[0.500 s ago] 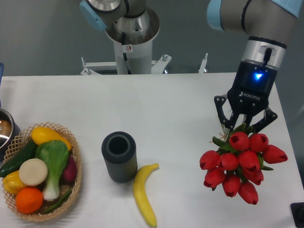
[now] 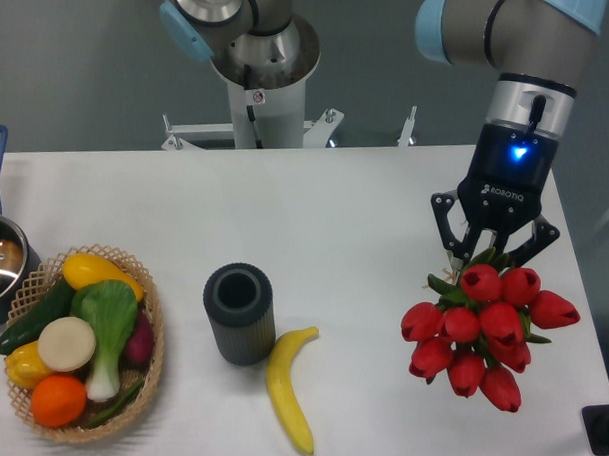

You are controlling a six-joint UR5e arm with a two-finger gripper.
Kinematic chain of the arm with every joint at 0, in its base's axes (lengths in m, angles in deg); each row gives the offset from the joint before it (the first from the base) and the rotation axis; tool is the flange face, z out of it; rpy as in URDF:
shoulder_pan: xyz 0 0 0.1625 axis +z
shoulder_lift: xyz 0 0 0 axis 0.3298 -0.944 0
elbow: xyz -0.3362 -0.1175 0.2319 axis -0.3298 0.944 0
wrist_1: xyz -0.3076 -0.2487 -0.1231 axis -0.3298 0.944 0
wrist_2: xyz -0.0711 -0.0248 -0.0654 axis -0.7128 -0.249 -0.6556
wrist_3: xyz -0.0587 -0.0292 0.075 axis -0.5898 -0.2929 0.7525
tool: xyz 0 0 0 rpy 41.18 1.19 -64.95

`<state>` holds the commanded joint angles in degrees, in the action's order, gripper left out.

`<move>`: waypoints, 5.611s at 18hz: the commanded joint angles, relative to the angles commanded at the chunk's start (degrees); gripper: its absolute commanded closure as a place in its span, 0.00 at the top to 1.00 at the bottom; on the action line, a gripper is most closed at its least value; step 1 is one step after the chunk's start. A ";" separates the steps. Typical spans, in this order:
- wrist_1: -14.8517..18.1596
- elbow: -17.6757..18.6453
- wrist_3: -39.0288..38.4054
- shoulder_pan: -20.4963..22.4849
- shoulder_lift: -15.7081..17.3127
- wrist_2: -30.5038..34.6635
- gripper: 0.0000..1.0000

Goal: Insert the flowers into the vase
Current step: 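Carry the tulip bunch over to the dark grey vase, then lower the tulip stems down into the vase opening, then push the tulips deeper into the vase and settle them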

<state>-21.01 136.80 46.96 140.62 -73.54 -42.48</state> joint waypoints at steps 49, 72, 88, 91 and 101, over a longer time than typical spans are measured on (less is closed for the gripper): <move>-0.44 21.00 23.99 -8.35 -0.35 -42.56 0.27; -0.44 24.87 29.53 -8.26 -5.18 -41.85 0.27; -0.44 26.80 31.29 -7.21 -6.06 -40.45 0.27; -0.44 26.98 31.29 -7.21 -5.98 -39.48 0.27; -0.44 28.21 33.22 -7.38 -5.98 -38.34 0.30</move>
<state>-21.45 165.01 80.18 133.23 -79.52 -80.81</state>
